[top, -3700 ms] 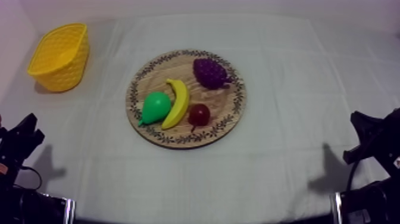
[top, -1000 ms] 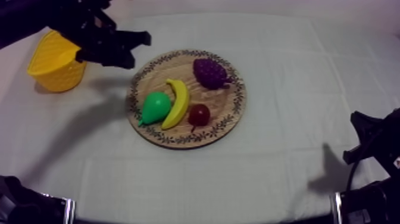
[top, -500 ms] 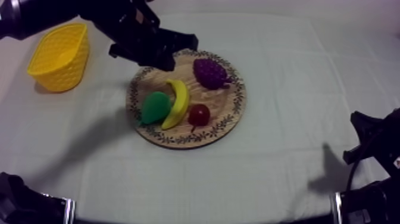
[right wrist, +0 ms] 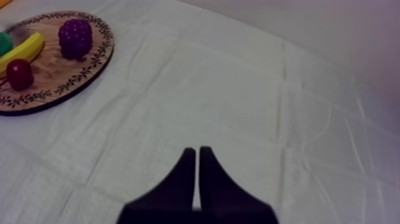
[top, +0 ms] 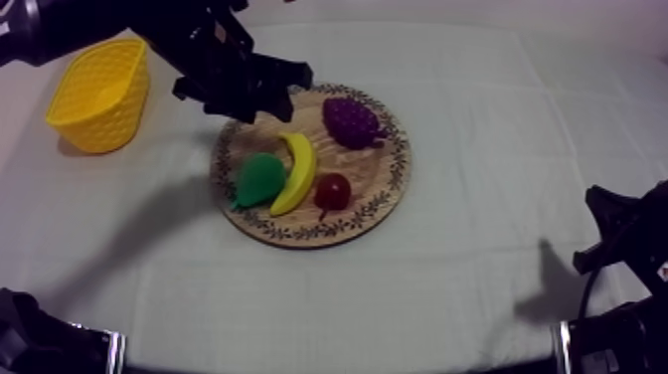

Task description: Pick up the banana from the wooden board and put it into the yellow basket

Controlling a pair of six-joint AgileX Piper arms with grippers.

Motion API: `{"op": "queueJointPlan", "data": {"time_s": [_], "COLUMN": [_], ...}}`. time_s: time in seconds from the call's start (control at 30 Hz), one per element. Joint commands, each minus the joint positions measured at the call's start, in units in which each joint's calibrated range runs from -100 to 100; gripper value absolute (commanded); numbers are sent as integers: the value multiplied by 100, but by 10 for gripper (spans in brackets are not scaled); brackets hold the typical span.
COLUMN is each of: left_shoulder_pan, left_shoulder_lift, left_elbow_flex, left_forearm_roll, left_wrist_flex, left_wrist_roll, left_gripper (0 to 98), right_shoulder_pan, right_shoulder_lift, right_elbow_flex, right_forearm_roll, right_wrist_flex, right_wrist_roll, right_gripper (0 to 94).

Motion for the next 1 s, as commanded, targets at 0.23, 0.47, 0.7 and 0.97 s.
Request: {"op": "queueJointPlan", "data": {"time_s": [0.23, 0.47, 0.7, 0.97], "left_shoulder_pan": [-103, -124, -123, -129], "left_shoulder_lift": [864, 1919, 2727, 3313], "left_elbow_flex": [-277, -914, -1415, -1879], "left_forearm_roll": [183, 367, 489, 592], "left_wrist_flex": [-61, 3, 194, 463], "left_wrist_roll": [-132, -248, -299, -342], "left_gripper": [628, 644, 644, 625], "right_shoulder_pan": [5, 5, 5, 5], "right_shoulder_lift": [-1, -1, -1, -1], "right_elbow_flex": [4, 4, 4, 4], "right_forearm_roll": [0, 0, 0, 0], "right_wrist_flex": [0, 0, 0, 0], "right_wrist_roll": [1, 2, 2, 2], "right_gripper": [4, 4, 4, 4]}}
